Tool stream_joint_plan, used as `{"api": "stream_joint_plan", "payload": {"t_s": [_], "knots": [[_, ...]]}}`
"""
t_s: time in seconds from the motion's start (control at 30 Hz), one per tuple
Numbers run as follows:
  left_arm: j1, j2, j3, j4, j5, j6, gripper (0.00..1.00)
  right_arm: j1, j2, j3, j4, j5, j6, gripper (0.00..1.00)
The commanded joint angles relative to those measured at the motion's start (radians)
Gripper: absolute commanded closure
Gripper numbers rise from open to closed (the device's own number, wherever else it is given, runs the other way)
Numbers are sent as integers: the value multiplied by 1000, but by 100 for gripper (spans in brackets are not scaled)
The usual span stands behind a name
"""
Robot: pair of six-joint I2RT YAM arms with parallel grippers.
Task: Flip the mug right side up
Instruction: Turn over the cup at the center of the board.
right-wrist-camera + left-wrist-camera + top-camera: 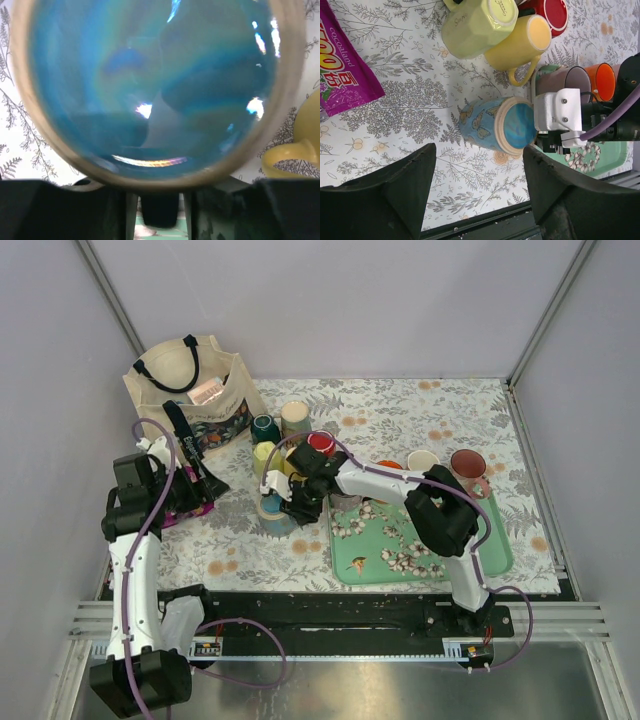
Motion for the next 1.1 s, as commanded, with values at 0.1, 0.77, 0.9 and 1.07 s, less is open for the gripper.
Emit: {"api": "stream_joint_plan", "payload": {"t_s": [0.1, 0.77, 0.9, 1.07], "knots": [[10, -2, 13, 43, 11, 17, 27, 10, -74, 17, 13, 13, 6, 97], [-88, -241, 29, 157, 230, 1082, 20, -212, -188, 238, 23, -649, 694, 100], [-140, -278, -5, 157, 278, 1134, 18, -239, -165, 134, 480, -875, 1181, 100], [-237, -279, -27, 158, 264, 1271, 15, -237, -130, 131, 712, -993, 1389, 100]]}}
